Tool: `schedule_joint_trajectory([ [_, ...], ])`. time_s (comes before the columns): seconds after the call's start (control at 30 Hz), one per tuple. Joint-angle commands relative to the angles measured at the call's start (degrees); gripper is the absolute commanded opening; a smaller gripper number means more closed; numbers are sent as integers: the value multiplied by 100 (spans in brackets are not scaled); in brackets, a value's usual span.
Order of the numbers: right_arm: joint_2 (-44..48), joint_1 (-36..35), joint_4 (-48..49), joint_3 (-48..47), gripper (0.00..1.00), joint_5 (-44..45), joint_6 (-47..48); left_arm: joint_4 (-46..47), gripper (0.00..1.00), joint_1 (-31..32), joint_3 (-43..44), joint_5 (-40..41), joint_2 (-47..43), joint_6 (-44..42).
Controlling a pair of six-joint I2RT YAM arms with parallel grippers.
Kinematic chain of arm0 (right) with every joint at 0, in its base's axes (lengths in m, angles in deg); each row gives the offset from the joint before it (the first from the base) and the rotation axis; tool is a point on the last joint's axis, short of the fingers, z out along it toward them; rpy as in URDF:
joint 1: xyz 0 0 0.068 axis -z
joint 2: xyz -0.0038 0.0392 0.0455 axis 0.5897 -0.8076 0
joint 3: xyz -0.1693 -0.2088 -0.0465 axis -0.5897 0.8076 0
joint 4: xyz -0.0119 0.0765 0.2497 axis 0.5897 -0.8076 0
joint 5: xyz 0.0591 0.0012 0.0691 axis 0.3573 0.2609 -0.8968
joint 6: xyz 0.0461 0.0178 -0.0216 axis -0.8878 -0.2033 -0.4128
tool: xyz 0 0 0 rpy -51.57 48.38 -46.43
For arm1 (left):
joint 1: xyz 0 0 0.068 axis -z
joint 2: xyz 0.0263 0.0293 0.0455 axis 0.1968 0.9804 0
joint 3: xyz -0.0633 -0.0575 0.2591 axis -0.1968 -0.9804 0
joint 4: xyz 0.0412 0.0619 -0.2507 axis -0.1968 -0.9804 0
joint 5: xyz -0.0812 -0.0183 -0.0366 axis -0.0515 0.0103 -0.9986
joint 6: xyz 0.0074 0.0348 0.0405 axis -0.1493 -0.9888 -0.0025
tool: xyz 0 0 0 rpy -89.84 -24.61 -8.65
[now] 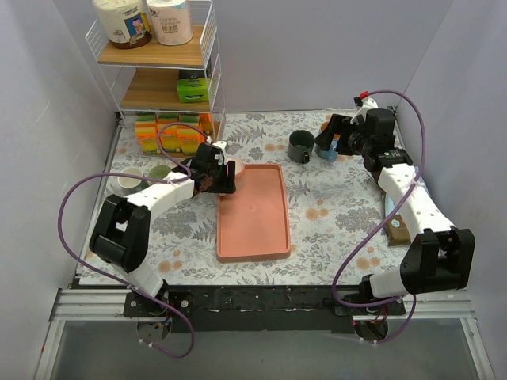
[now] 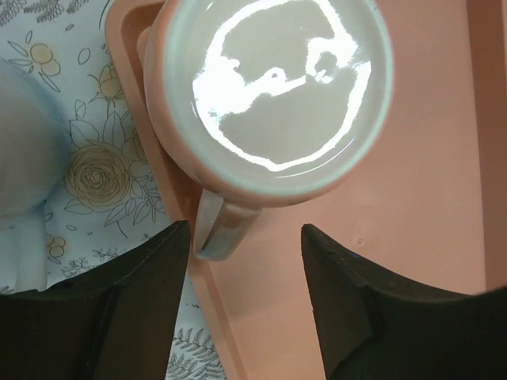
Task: Turn the mug right side up
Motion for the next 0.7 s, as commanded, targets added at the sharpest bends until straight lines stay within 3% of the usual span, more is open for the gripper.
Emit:
schedule_joint_trajectory([
  [0.0,251,-28,-19,57,91,-186,-116,423,56,-51,-2,-232,-127,-356],
  [0.13,286,-27,-72,92,91,-212,-99,485,51,-51,95,-303,-31,-462],
  [0.4,321,-28,-63,180,90,-221,-152,476,24,-51,165,-356,154,-410],
  [0.67,330,-28,-2,268,89,-318,-231,476,37,-42,253,-145,277,-163],
])
